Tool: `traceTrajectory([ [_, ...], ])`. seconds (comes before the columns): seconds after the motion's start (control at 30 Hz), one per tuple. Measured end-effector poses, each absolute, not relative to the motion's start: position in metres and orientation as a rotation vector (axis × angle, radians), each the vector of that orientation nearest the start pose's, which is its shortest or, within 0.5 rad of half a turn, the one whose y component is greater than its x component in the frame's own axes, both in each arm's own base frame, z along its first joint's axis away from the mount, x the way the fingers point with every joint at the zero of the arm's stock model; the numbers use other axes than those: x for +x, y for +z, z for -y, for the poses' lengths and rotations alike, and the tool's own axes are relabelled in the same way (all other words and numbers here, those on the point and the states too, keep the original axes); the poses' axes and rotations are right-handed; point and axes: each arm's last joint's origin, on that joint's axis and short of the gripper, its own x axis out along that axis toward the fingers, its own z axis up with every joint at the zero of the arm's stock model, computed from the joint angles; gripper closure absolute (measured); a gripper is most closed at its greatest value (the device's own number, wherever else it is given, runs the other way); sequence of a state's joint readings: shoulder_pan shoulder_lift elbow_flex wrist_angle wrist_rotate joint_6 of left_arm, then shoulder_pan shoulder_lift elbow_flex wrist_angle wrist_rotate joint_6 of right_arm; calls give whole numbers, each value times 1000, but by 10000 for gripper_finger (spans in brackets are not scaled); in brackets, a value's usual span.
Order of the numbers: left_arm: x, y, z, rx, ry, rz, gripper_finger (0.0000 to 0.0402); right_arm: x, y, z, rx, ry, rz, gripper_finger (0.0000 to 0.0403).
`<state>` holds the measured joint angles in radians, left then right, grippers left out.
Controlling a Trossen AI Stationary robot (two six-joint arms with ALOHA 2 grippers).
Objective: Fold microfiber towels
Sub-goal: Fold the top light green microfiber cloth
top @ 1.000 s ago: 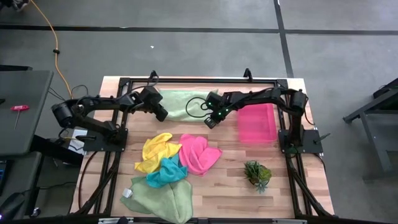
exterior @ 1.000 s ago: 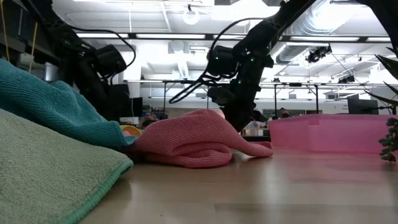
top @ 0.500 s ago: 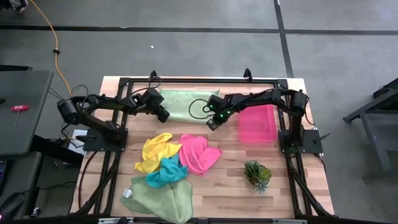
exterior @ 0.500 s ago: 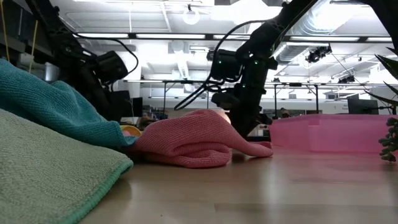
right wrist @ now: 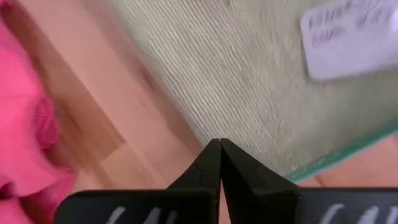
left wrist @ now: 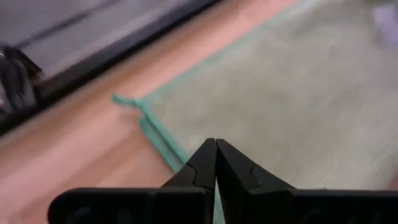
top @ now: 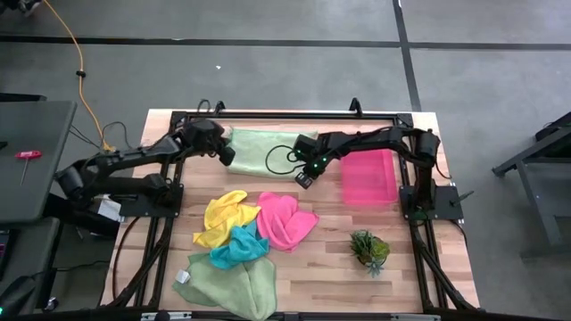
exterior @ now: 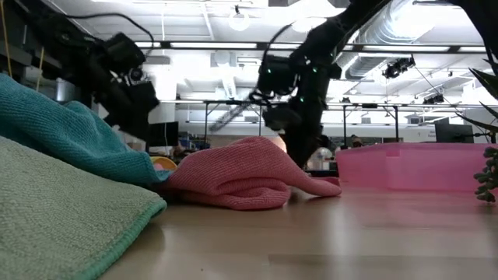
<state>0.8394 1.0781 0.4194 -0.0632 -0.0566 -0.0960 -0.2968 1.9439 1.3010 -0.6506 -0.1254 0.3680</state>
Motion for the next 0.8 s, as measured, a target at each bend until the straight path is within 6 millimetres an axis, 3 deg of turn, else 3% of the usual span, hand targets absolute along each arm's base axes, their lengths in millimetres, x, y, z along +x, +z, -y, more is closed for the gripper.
traceTrajectory([
  [0.13,128,183,-142,-392,868,-562,401,363,180,113,527,-350,-1214,403],
  [0.27,130,187,-131,-408,768,-562,402,355,199,115,426,-291,-1187,403],
  [0.4,138,187,-115,-363,666,-611,401,331,203,110,386,-234,-1177,403],
  [0.53,146,187,-98,-269,559,-703,399,308,205,103,404,-193,-1059,403],
  [0.67,151,189,-88,-117,522,-840,379,298,209,96,411,-166,-905,403],
  [0.8,154,191,-82,40,433,-995,340,295,209,94,391,-165,-880,396],
])
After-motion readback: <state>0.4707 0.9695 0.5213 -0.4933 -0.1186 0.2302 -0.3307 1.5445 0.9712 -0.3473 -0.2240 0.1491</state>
